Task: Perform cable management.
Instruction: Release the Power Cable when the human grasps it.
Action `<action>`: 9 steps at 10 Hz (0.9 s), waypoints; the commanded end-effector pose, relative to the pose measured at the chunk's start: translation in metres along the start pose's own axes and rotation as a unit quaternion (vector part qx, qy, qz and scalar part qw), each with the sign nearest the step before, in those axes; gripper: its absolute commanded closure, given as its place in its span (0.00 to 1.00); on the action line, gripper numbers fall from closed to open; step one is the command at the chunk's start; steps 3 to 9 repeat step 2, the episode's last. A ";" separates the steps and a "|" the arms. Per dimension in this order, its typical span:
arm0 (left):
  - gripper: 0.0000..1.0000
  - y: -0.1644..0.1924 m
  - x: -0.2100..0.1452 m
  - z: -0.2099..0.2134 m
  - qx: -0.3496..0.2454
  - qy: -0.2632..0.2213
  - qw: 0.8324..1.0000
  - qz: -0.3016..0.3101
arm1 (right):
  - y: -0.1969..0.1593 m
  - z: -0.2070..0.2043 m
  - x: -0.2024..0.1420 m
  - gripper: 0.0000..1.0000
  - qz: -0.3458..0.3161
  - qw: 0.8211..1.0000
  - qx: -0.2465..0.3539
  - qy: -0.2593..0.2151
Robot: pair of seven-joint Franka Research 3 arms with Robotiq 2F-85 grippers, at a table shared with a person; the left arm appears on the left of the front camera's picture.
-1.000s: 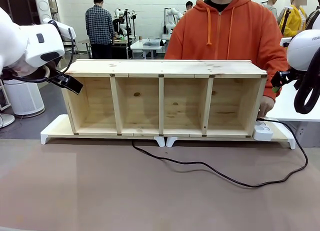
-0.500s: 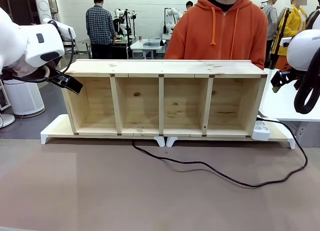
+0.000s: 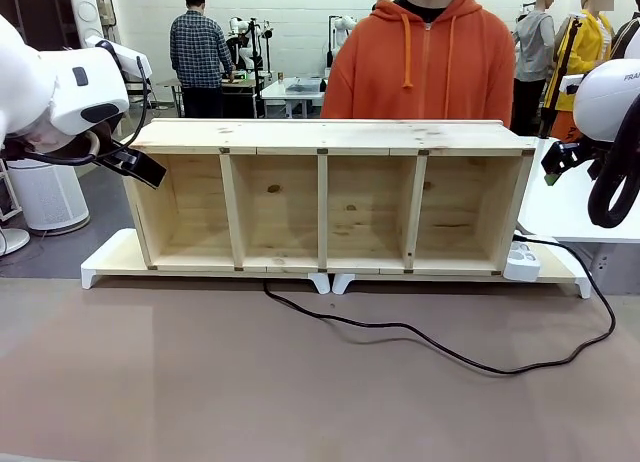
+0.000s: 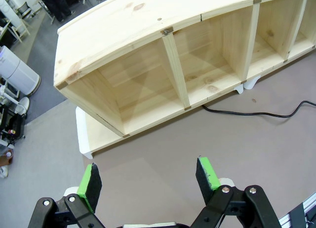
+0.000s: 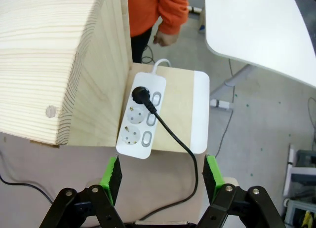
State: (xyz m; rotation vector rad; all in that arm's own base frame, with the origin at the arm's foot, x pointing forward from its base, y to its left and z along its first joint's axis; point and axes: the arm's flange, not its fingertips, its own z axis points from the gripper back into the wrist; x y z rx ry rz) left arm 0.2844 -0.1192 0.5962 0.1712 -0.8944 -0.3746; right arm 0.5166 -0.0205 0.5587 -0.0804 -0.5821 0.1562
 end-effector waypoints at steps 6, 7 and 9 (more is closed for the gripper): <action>0.00 -0.001 0.000 -0.002 0.001 -0.006 1.000 -0.001 | -0.001 -0.001 -0.001 0.15 -0.002 1.000 0.001 0.001; 0.00 -0.001 0.000 -0.002 0.001 -0.006 1.000 -0.001 | -0.001 -0.001 -0.001 0.15 -0.002 1.000 0.001 0.001; 0.00 -0.001 0.000 -0.002 0.001 -0.006 1.000 -0.001 | -0.001 -0.001 -0.001 0.15 -0.002 1.000 0.001 0.001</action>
